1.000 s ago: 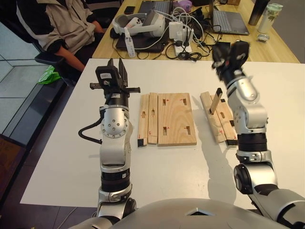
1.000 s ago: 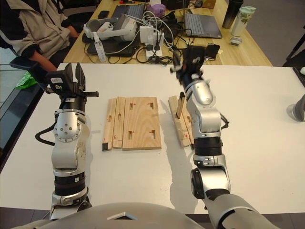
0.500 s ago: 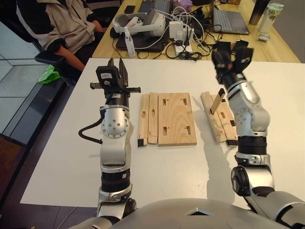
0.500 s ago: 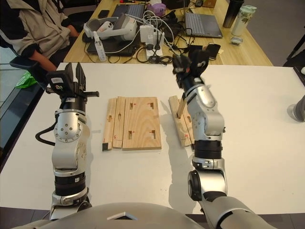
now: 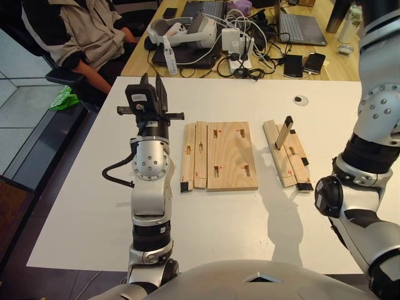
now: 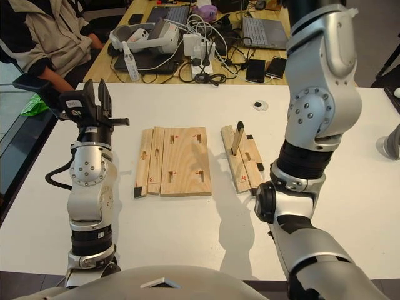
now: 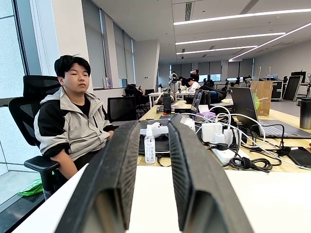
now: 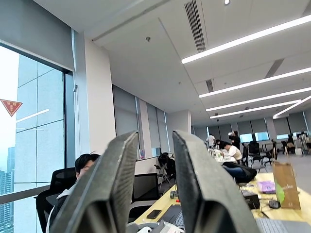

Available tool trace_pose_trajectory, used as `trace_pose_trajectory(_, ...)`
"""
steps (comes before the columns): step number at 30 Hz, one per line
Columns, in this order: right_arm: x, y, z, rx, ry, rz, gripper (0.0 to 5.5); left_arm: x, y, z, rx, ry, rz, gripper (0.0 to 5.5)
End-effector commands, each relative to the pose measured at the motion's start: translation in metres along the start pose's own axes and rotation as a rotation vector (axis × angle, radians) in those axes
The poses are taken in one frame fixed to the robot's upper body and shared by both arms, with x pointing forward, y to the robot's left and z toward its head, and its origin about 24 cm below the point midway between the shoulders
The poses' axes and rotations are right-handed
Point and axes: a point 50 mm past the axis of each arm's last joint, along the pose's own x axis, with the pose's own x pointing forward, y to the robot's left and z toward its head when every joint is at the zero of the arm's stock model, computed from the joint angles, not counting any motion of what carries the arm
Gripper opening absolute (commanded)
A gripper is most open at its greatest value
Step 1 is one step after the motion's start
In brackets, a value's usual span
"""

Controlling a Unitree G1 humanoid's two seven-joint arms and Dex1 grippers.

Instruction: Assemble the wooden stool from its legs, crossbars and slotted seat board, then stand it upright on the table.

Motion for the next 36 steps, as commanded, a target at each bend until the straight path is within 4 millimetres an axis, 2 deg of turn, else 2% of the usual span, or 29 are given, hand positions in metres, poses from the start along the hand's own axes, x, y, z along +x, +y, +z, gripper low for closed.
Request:
trace_pose_trajectory(1, -0.018, -0.006, -0.043, 0.002, 0.180, -0.051, 1.31, 0.003, -0.001, 0.002, 0.009, -0.013, -0.008, 1.04)
trace_pose_trajectory(4, -0.046, -0.007, -0.094, 0.027, 0.412, -0.062, 1.31, 0.003, 0.000, 0.002, 0.011, -0.015, -0.007, 1.04)
trace_pose_trajectory(5, -0.077, -0.014, -0.139, 0.020, 0.681, -0.106, 1.31, 0.004, -0.001, 0.002, 0.012, -0.015, -0.011, 1.04)
trace_pose_trajectory(6, -0.110, -0.018, -0.171, 0.008, 0.899, -0.119, 1.31, 0.004, -0.001, 0.002, 0.012, -0.015, -0.013, 1.04)
trace_pose_trajectory(8, -0.157, -0.020, -0.199, -0.005, 1.134, -0.122, 1.31, 0.005, -0.002, 0.002, 0.013, -0.016, -0.019, 1.04)
trace_pose_trajectory(9, -0.164, -0.021, -0.202, -0.027, 1.148, -0.113, 1.31, 0.004, -0.002, 0.002, 0.015, -0.016, -0.019, 1.04)
trace_pose_trajectory(11, -0.164, -0.024, -0.201, -0.033, 1.118, -0.127, 1.31, 0.004, 0.000, 0.002, 0.017, -0.016, -0.015, 1.04)
trace_pose_trajectory(17, -0.107, -0.016, -0.163, 0.124, 0.722, -0.137, 1.31, 0.005, -0.001, 0.005, 0.019, -0.025, -0.014, 1.04)
trace_pose_trajectory(19, -0.092, -0.010, -0.144, 0.225, 0.593, -0.109, 1.31, 0.005, -0.001, 0.007, 0.018, -0.035, -0.016, 1.04)
trace_pose_trajectory(22, -0.067, -0.010, -0.096, 0.455, 0.335, -0.053, 1.31, 0.004, -0.002, 0.007, 0.031, -0.040, -0.028, 1.04)
trace_pose_trajectory(23, -0.058, -0.020, -0.074, 0.520, 0.225, -0.067, 1.31, 0.003, -0.002, 0.007, 0.033, -0.039, -0.028, 1.04)
trace_pose_trajectory(24, -0.053, -0.037, -0.054, 0.549, 0.134, -0.117, 1.31, 0.002, -0.001, 0.007, 0.035, -0.038, -0.025, 1.04)
trace_pose_trajectory(25, -0.055, -0.052, -0.044, 0.536, 0.108, -0.164, 1.31, 0.002, 0.000, 0.007, 0.036, -0.037, -0.020, 1.04)
trace_pose_trajectory(26, -0.060, -0.063, -0.044, 0.486, 0.141, -0.198, 1.31, 0.002, 0.000, 0.006, 0.037, -0.037, -0.015, 1.04)
trace_pose_trajectory(29, -0.102, -0.074, -0.097, 0.227, 0.535, -0.250, 1.31, 0.001, 0.000, 0.005, 0.035, -0.032, -0.009, 1.04)
trace_pose_trajectory(30, -0.121, -0.068, -0.116, 0.168, 0.676, -0.211, 1.31, 0.001, -0.001, 0.005, 0.035, -0.033, -0.012, 1.04)
trace_pose_trajectory(33, -0.157, -0.045, -0.148, 0.084, 0.895, -0.096, 1.31, 0.002, -0.001, 0.006, 0.037, -0.037, -0.016, 1.04)
trace_pose_trajectory(36, -0.168, -0.020, -0.157, 0.115, 0.946, 0.017, 1.31, 0.002, -0.001, 0.006, 0.039, -0.039, -0.020, 1.04)
